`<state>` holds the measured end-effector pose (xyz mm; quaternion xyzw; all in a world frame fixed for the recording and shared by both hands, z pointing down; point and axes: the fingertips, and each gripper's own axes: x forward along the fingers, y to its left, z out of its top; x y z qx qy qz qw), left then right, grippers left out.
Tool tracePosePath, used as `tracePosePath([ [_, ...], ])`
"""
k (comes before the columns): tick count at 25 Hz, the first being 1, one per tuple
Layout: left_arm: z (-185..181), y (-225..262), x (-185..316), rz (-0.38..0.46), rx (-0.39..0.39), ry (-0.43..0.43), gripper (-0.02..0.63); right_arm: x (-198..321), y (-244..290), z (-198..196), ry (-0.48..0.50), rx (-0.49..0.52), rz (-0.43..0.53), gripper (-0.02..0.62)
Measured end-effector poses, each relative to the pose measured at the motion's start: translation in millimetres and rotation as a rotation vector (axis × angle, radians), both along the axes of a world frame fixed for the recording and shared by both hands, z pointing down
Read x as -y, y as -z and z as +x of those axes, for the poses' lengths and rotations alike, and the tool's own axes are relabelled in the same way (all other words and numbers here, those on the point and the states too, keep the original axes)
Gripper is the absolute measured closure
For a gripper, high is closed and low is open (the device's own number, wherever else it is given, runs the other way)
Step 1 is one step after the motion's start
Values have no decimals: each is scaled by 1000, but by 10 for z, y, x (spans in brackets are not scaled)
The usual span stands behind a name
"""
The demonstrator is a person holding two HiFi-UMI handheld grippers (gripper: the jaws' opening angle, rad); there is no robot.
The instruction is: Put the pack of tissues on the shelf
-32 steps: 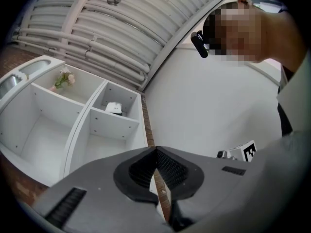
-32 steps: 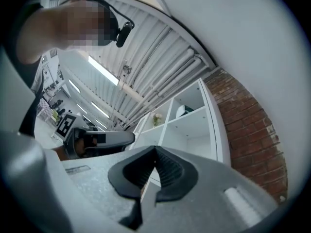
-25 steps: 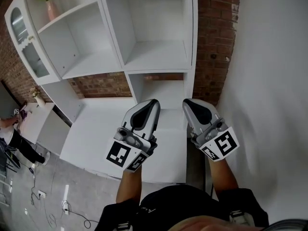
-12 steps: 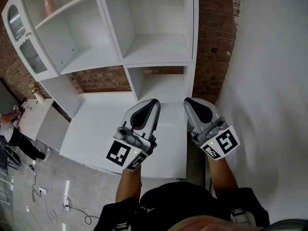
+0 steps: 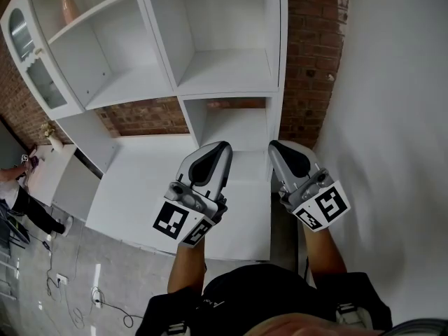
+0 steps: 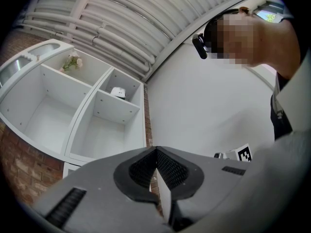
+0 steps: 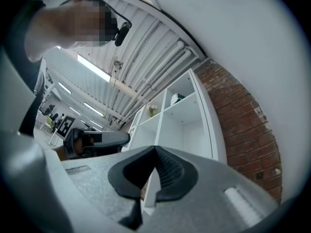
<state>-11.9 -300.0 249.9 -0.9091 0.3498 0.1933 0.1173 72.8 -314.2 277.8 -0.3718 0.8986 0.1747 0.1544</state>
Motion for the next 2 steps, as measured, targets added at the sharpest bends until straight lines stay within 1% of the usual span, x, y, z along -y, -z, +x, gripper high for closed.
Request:
tracePosePath([
  [2,-7,5,11,-2,0,-1,607,5,5,1,-1,-1,-1,595],
])
